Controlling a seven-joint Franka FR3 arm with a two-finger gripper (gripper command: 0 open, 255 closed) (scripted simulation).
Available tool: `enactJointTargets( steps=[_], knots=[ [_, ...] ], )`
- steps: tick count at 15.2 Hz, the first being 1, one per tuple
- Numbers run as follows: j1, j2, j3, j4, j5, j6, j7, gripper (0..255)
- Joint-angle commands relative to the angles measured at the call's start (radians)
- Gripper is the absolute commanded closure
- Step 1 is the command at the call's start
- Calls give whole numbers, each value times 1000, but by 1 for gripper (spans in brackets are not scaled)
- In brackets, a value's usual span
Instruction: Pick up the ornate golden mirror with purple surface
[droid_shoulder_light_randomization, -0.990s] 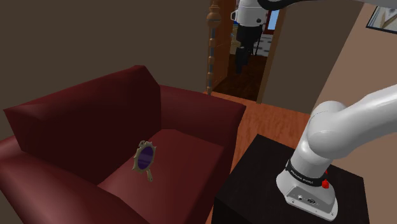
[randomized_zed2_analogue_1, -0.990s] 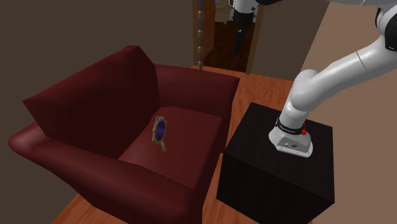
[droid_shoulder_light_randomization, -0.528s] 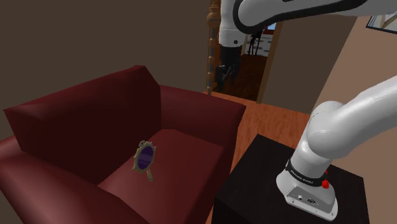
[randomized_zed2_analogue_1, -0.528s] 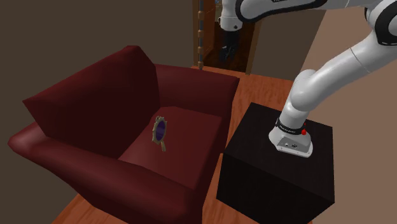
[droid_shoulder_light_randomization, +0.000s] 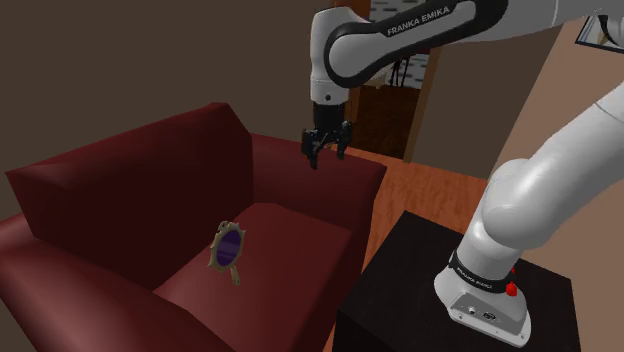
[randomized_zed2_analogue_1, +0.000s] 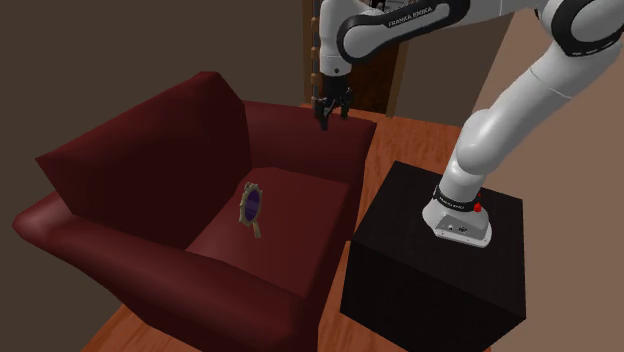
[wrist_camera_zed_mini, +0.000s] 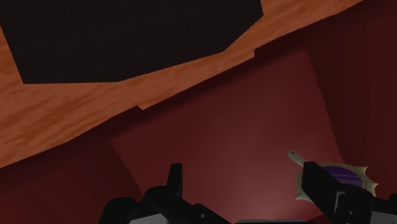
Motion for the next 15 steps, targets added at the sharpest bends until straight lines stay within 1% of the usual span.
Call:
enactJointTargets(
  steps=[1, 8, 15],
  knots=[
    [-4, 78, 20, 15, 20, 57, 68, 0],
    [-3, 335, 66, 108, 70, 209, 286, 0],
    [17, 606, 72, 259, 102, 333, 478, 0]
  ],
)
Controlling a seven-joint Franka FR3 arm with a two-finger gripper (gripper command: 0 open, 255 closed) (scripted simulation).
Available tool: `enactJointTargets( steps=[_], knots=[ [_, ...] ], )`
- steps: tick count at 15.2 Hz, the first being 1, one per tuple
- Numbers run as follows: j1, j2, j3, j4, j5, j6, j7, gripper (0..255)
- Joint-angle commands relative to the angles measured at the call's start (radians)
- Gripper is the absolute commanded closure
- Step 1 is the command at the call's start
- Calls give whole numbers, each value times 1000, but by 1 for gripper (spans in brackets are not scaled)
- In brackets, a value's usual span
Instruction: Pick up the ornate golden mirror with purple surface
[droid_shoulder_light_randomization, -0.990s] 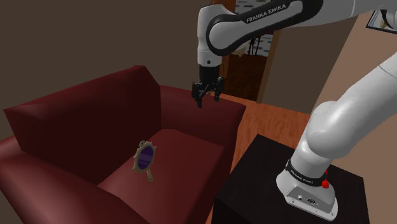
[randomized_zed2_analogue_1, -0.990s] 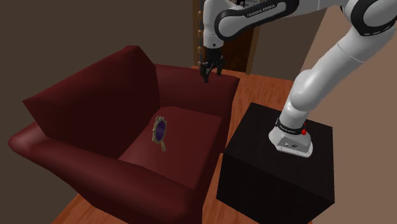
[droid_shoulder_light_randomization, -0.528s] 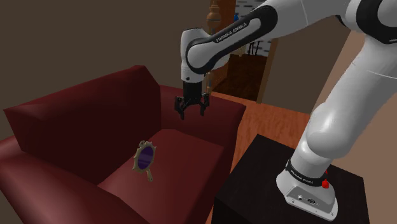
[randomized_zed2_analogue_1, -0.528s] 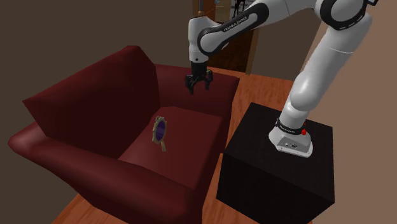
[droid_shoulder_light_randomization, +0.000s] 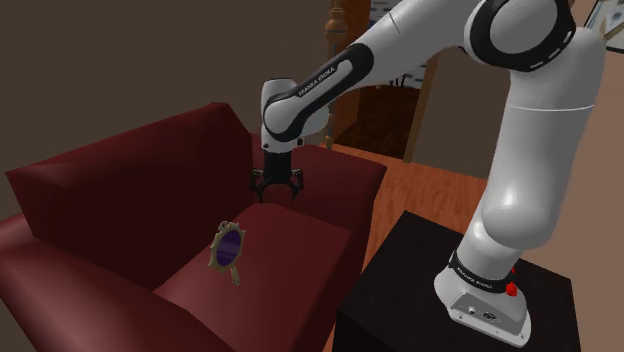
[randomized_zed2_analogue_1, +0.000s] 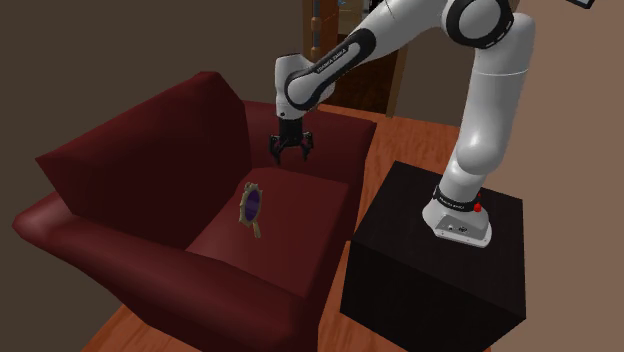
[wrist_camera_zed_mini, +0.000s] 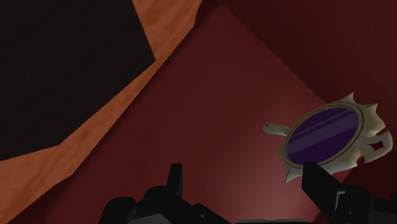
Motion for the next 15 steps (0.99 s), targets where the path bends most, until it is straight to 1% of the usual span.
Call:
enactJointTargets(
  steps=[1, 7, 13, 15],
  knots=[
    [13, 78, 1, 48, 11, 34, 61, 0],
    [41, 310, -17, 227, 48, 102, 194, 0],
    [64, 539, -38, 442, 94, 136, 308, 0],
    [66, 559, -38, 446, 94, 151, 302, 0]
  ],
)
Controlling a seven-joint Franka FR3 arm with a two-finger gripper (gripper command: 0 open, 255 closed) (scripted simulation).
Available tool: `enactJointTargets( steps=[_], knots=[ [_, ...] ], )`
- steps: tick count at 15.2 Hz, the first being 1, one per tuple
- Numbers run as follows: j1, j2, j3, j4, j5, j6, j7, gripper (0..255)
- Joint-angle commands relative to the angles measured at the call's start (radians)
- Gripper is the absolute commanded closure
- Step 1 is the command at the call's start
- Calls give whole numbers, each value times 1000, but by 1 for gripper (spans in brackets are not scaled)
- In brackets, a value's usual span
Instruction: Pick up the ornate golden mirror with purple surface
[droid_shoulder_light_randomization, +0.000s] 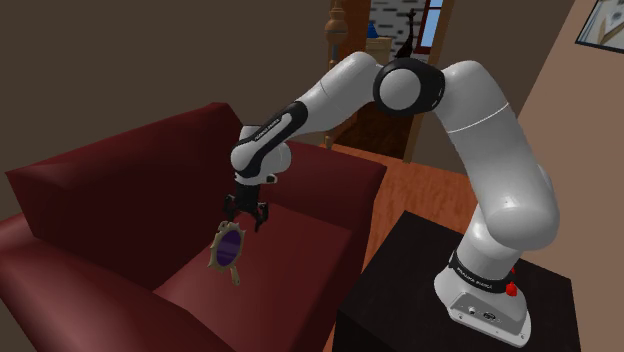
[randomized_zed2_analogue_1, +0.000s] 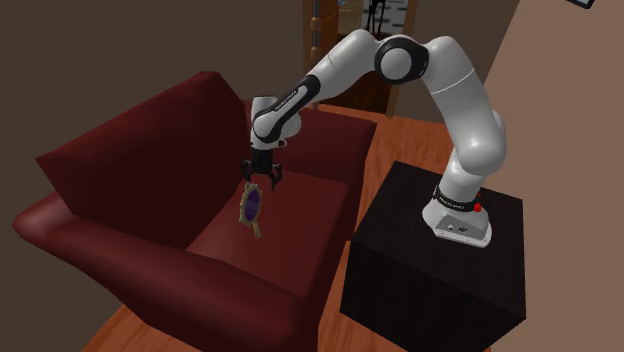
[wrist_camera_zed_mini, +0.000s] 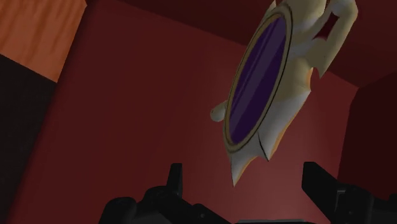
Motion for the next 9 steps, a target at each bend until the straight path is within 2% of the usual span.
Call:
enactJointTargets(
  steps=[1, 7, 8, 9],
  knots=[
    [3, 31, -2, 23, 1, 9, 2, 0],
    [6, 79, -3, 37, 1, 41, -10, 0],
    [6, 80, -3, 38, 1, 42, -10, 255],
    [6, 80, -3, 38, 1, 42, -10, 255]
  ],
)
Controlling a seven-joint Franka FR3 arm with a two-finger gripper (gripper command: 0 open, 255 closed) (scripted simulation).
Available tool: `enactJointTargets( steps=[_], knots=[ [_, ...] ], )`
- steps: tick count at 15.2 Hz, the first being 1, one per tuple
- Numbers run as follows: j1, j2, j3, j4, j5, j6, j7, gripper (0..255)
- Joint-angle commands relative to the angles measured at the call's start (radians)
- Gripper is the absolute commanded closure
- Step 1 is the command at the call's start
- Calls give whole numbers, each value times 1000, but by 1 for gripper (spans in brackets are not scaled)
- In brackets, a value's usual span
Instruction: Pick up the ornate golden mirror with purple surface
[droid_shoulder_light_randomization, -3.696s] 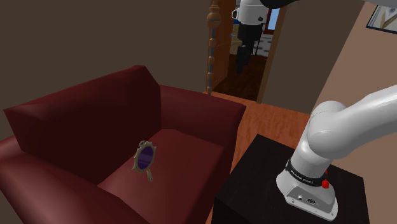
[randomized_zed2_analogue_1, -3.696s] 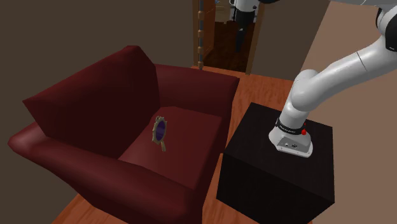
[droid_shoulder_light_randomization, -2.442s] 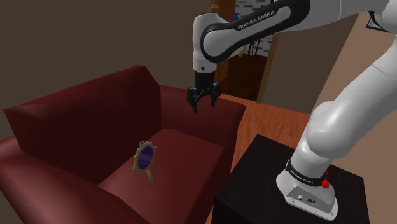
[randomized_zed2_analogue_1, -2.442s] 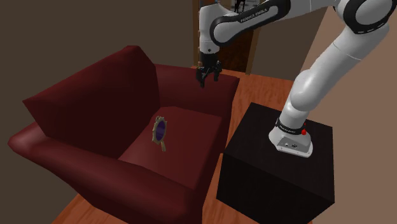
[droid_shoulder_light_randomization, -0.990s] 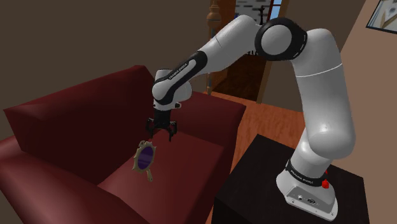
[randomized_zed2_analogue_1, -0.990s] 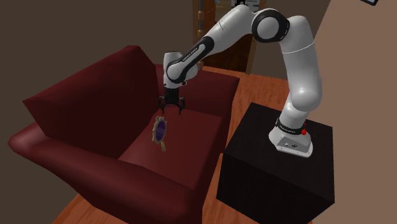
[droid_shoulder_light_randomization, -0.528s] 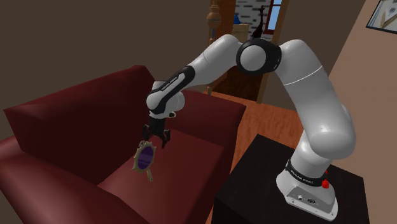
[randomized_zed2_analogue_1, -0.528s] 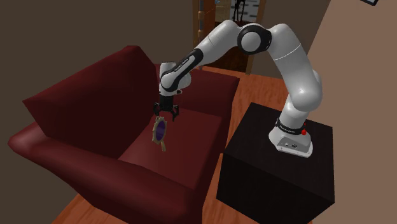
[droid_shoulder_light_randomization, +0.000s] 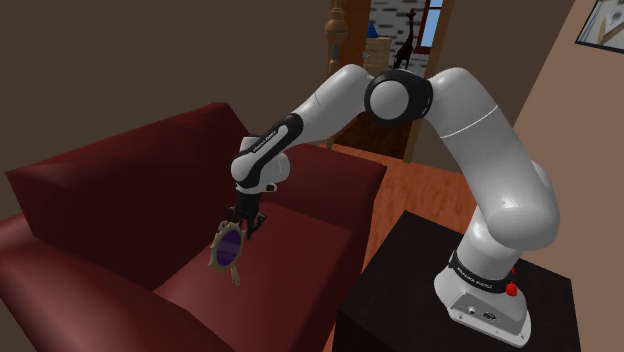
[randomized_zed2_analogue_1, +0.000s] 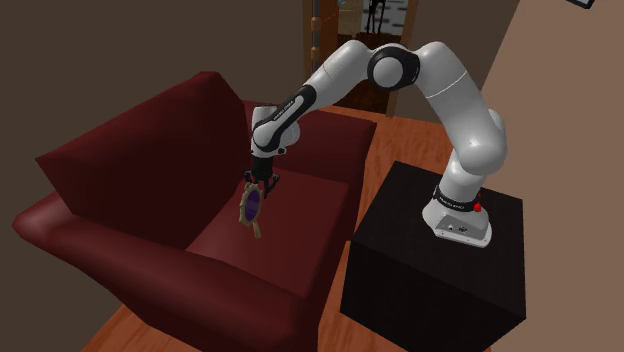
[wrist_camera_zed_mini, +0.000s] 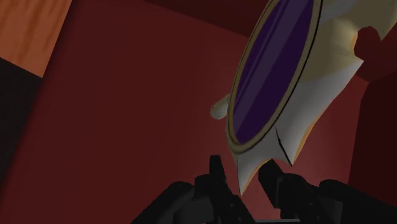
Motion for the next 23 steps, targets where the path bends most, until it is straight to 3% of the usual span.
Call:
enactJointTargets(
  steps=[1, 8, 23],
  knots=[
    [0, 1, 0, 1, 0, 1, 0, 255],
    [0, 0, 0, 0, 0, 0, 0, 255],
    [-8, -149, 2, -28, -3, -114, 42, 255]
  ],
)
